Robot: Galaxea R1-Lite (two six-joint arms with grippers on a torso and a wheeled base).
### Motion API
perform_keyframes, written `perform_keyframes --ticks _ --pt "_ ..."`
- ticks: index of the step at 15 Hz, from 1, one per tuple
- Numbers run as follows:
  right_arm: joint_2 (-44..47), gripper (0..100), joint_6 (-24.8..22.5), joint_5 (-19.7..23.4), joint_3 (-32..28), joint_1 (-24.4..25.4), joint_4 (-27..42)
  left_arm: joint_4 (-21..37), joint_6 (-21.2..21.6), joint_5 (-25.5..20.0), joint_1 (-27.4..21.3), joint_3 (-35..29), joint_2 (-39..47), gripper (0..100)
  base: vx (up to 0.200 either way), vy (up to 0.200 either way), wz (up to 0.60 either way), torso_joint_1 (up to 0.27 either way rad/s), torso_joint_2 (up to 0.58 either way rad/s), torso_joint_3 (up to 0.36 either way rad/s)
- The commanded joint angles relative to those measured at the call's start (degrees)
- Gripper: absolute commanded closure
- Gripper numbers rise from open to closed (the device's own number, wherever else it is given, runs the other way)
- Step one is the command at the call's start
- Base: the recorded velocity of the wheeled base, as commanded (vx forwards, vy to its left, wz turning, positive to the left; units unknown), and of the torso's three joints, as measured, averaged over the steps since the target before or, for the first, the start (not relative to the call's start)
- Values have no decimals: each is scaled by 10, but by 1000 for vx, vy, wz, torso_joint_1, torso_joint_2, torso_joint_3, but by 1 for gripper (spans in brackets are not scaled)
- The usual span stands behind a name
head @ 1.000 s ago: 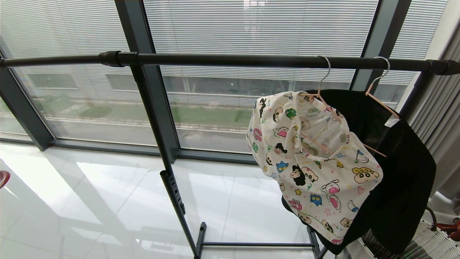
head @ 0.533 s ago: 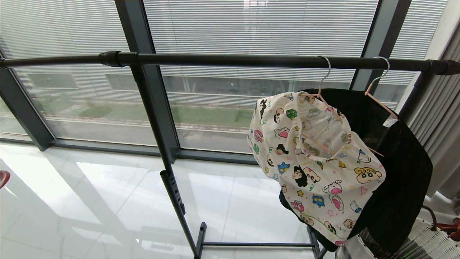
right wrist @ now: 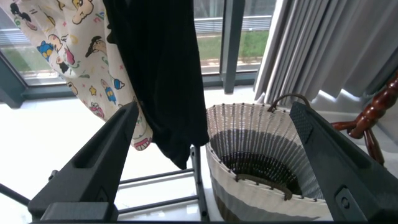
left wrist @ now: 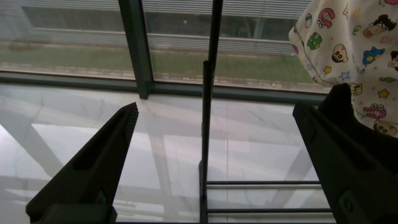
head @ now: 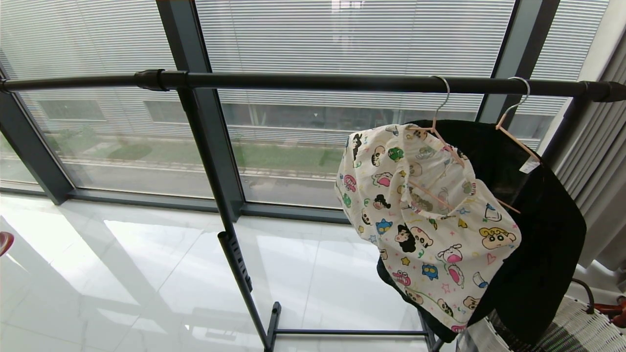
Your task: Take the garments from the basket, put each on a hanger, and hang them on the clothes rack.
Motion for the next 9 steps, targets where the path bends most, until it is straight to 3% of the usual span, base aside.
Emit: perform_keyframes --ticks 1,9 --pt "0 0 -4 0 0 0 1 0 0 0 0 0 0 0 0 0 0 0 0 0" --pt "0 0 -9 0 0 0 1 0 0 0 0 0 0 0 0 0 0 0 0 0"
